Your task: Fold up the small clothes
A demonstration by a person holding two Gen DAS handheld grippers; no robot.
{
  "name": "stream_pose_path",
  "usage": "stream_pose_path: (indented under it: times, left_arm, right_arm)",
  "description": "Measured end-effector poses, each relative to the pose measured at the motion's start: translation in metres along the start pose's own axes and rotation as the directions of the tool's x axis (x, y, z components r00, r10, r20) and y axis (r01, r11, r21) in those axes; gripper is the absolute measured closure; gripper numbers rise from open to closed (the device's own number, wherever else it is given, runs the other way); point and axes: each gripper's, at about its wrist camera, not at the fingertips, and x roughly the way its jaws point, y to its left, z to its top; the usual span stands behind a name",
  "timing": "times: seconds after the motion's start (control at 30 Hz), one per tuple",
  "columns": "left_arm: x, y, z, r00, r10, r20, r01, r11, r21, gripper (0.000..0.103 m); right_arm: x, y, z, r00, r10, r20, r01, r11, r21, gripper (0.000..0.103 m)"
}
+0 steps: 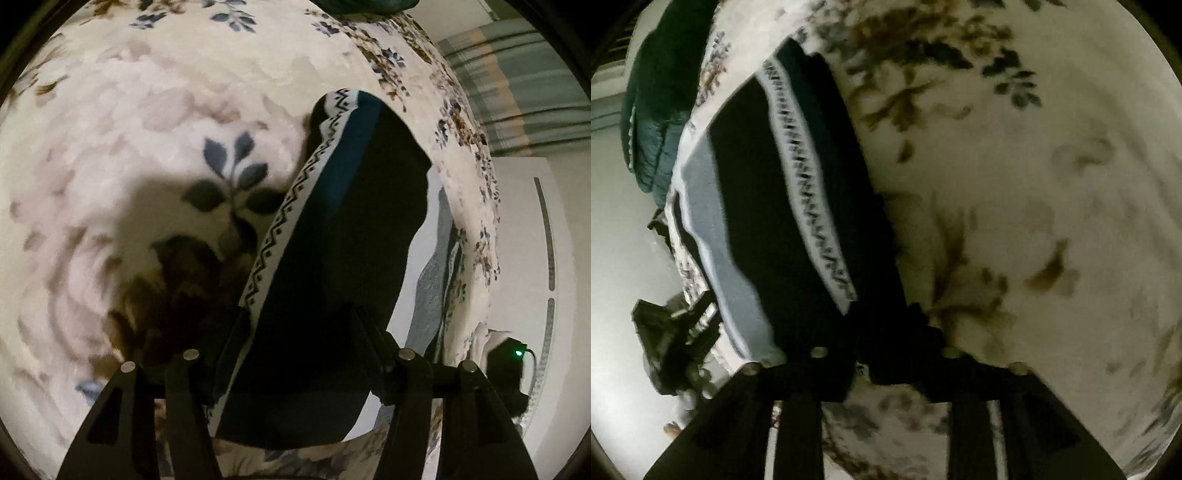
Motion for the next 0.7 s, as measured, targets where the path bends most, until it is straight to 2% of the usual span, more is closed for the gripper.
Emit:
stream_pose_path:
  times: [0.03, 0.07, 0.1, 0.17, 0.23, 0.3, 0.4, 0.47, 0.5, 0.53, 0.57, 0.6, 0.63, 0.7]
  left_arm:
    - [0.001, 0.001, 0.002, 1.0, -0.021, -0.003, 0.021, 1.0, -0.001, 0.044]
    - [0.004, 0.003, 0.006, 0.999, -0.046, -0.008, 0.046, 0.999, -0.003, 0.042]
    - [0.007, 0.005, 0.012, 0.997, -0.078, -0.008, 0.078, 0.997, -0.002, 0.041]
    - [0.015, 0.007, 0.022, 0.993, -0.115, -0.017, 0.115, 0.993, 0.001, 0.04]
    - [0.021, 0.011, 0.03, 0.988, -0.151, -0.021, 0.151, 0.988, -0.006, 0.038]
    - [0.033, 0.015, 0.039, 0.976, -0.214, -0.035, 0.213, 0.977, -0.028, 0.033]
    - [0.05, 0.016, 0.049, 0.952, -0.301, -0.051, 0.298, 0.953, -0.056, 0.033]
    - [0.053, 0.011, 0.052, 0.945, -0.323, -0.041, 0.321, 0.946, -0.048, 0.033]
    - [0.052, 0.005, 0.053, 0.944, -0.329, -0.023, 0.329, 0.944, -0.035, 0.035]
    - [0.049, -0.001, 0.053, 0.941, -0.339, -0.007, 0.338, 0.941, -0.018, 0.056]
    - [0.045, -0.008, 0.053, 0.943, -0.334, 0.002, 0.334, 0.943, -0.003, 0.07]
    - [0.041, -0.013, 0.054, 0.947, -0.322, 0.013, 0.322, 0.947, 0.003, 0.079]
    - [0.034, -0.018, 0.054, 0.949, -0.315, 0.03, 0.315, 0.949, 0.008, 0.082]
    - [0.026, -0.027, 0.06, 0.951, -0.306, 0.037, 0.305, 0.952, 0.015, 0.083]
  right_arm:
    - [-0.002, -0.002, 0.005, 0.999, 0.037, 0.015, -0.037, 0.999, -0.011, 0.053]
    - [-0.002, -0.005, 0.012, 0.997, 0.077, 0.029, -0.076, 0.997, -0.019, 0.037]
    - [-0.002, -0.007, 0.02, 0.992, 0.12, 0.039, -0.119, 0.993, -0.025, 0.026]
    - [0.007, -0.013, 0.043, 0.974, 0.224, 0.031, -0.223, 0.974, -0.033, 0.025]
    - [0.022, -0.015, 0.062, 0.959, 0.284, -0.002, -0.284, 0.958, -0.032, 0.025]
    - [0.038, -0.01, 0.077, 0.927, 0.372, -0.053, -0.374, 0.927, -0.039, 0.024]
    - [0.048, 0.003, 0.087, 0.894, 0.433, -0.113, -0.443, 0.894, -0.073, 0.024]
    - [0.057, 0.018, 0.09, 0.897, 0.419, -0.142, -0.434, 0.895, -0.1, 0.023]
    - [0.058, 0.02, 0.09, 0.898, 0.415, -0.147, -0.432, 0.895, -0.11, 0.026]
    - [0.059, 0.029, 0.09, 0.901, 0.408, -0.144, -0.426, 0.895, -0.131, 0.03]
    - [0.059, 0.032, 0.09, 0.901, 0.41, -0.14, -0.428, 0.893, -0.136, 0.055]
    - [0.059, 0.035, 0.087, 0.903, 0.409, -0.132, -0.425, 0.895, -0.136, 0.07]
    - [0.054, 0.035, 0.083, 0.909, 0.402, -0.107, -0.414, 0.9, -0.138, 0.072]
    - [0.04, 0.037, 0.078, 0.916, 0.395, -0.068, -0.4, 0.905, -0.144, 0.078]
